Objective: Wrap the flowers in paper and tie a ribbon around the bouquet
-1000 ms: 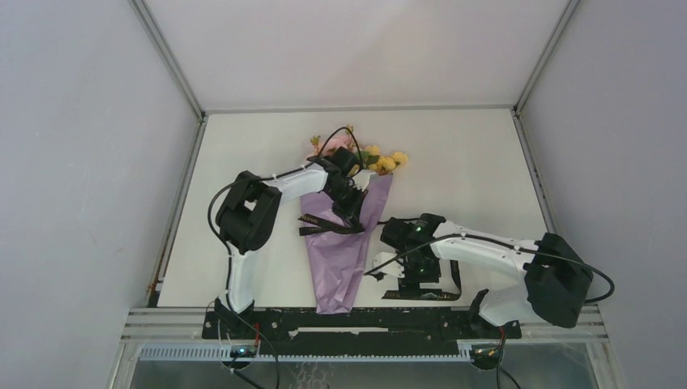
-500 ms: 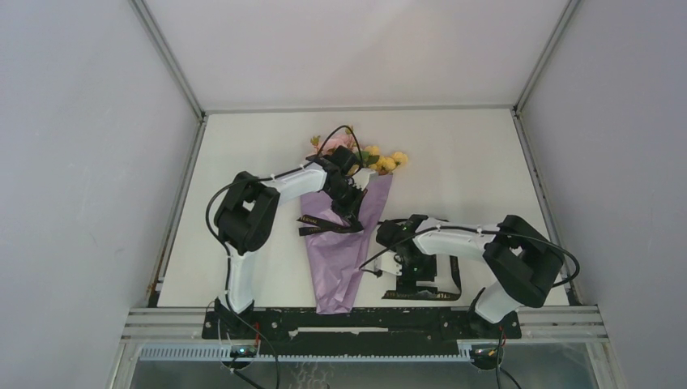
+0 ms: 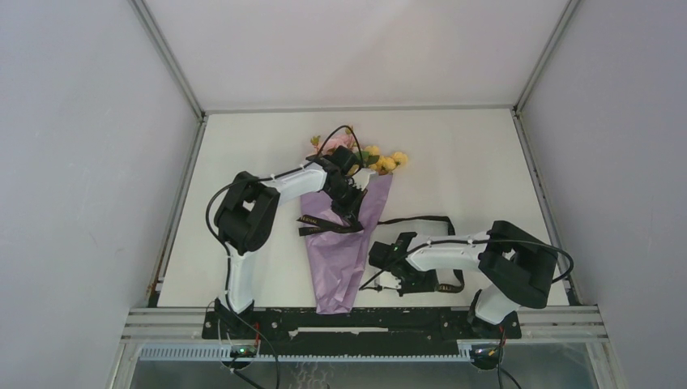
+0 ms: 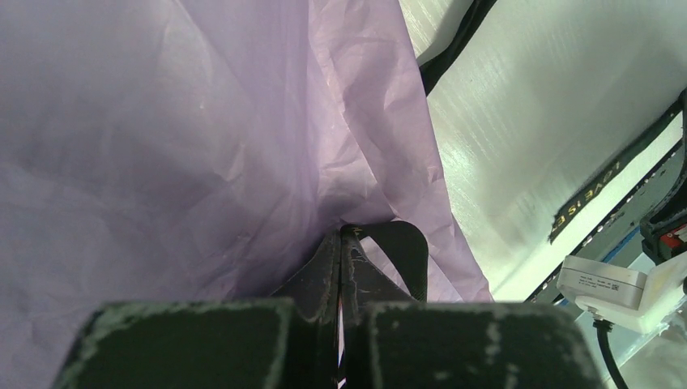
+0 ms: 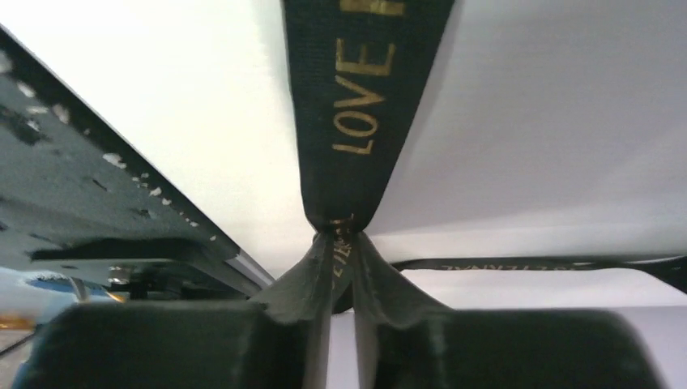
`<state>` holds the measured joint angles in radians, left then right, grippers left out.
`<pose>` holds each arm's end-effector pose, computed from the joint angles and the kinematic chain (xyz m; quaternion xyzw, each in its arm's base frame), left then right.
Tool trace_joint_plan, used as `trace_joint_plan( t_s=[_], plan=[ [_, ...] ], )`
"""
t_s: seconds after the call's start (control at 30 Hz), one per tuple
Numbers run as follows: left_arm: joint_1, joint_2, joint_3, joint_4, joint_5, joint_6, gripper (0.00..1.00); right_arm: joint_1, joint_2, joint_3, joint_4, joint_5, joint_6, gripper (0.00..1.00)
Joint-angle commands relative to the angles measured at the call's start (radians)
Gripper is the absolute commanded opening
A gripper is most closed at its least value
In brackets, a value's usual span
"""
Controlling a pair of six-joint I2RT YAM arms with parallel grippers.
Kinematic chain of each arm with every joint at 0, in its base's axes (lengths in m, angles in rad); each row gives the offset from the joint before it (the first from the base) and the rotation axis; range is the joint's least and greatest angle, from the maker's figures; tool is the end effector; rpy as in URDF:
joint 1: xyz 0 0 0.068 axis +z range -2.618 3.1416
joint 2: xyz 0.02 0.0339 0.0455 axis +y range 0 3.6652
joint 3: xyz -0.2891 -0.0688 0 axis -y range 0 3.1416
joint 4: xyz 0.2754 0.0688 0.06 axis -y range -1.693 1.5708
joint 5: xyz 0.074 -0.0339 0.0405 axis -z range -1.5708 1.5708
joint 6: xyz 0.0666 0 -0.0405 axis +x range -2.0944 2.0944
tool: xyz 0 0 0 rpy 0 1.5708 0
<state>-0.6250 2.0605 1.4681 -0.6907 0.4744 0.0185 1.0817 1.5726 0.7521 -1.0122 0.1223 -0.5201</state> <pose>0.3518 -0.2913 0.1369 0.3362 0.9019 -0.2636 0.0635 0.1086 0.1868 0.1067 0.7161 -0.6831 0.0943 0.1084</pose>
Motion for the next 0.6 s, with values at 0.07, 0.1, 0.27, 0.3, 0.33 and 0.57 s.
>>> trace_joint_plan(
  t_s=[0.07,0.1,0.27,0.3,0.33,0.57],
  plan=[
    [0.005,-0.059,0.0,-0.004,-0.003,0.027,0.0,0.016,-0.05,0.031,0.028,-0.093,0.031,0.0],
    [0.004,-0.06,0.0,-0.004,-0.004,0.03,0.0,0.001,-0.081,0.048,0.014,-0.103,0.037,0.0],
    [0.004,-0.07,0.008,-0.009,-0.024,0.044,0.0,-0.169,-0.35,0.216,0.012,-0.212,0.079,0.0],
    [0.004,-0.071,0.01,-0.01,-0.024,0.046,0.0,-0.219,-0.413,0.247,0.05,-0.282,0.093,0.0],
    [0.005,-0.071,0.012,-0.01,-0.023,0.046,0.0,-0.273,-0.48,0.265,0.118,-0.377,0.114,0.0],
    [0.005,-0.063,0.018,-0.009,-0.019,0.062,0.0,-0.372,-0.664,0.183,0.881,-0.829,0.471,0.0]
  ],
)
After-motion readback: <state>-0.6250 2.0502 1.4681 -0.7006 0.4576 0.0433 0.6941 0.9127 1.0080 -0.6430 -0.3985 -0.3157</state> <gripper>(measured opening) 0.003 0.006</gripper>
